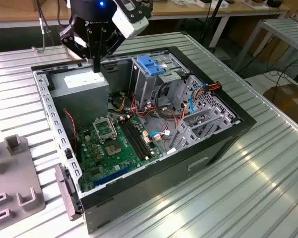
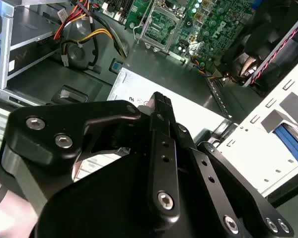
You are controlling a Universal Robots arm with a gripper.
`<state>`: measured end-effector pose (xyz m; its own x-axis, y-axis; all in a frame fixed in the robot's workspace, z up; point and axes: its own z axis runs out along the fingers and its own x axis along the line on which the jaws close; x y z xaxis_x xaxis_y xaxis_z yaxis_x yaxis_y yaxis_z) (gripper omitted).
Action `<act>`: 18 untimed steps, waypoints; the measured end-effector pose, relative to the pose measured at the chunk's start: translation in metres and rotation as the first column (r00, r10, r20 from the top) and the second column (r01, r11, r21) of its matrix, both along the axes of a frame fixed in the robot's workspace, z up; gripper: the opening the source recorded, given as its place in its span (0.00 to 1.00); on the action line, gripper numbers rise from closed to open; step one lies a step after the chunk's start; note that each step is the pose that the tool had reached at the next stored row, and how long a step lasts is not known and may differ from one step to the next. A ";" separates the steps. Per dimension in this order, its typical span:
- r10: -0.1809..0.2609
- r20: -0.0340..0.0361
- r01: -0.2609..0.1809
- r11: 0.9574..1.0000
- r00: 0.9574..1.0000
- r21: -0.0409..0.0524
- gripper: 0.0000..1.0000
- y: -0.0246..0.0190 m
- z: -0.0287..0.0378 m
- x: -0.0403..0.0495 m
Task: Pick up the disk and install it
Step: 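Reach for the disk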
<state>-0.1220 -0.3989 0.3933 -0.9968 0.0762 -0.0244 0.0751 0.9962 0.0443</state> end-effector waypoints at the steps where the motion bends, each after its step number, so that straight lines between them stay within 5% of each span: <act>1: 0.000 0.000 0.000 1.000 1.000 0.000 0.11 0.0000 0.0000 -0.0026; 6: 0.000 0.000 0.000 1.000 1.000 0.000 0.11 0.0008 0.0000 -0.0126; 18: 0.000 0.000 0.000 1.000 1.000 0.000 0.11 0.0175 0.0000 -0.0493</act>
<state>-0.1713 -0.3814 0.3933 -0.9968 0.0764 -0.0245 0.0752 0.9962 0.0443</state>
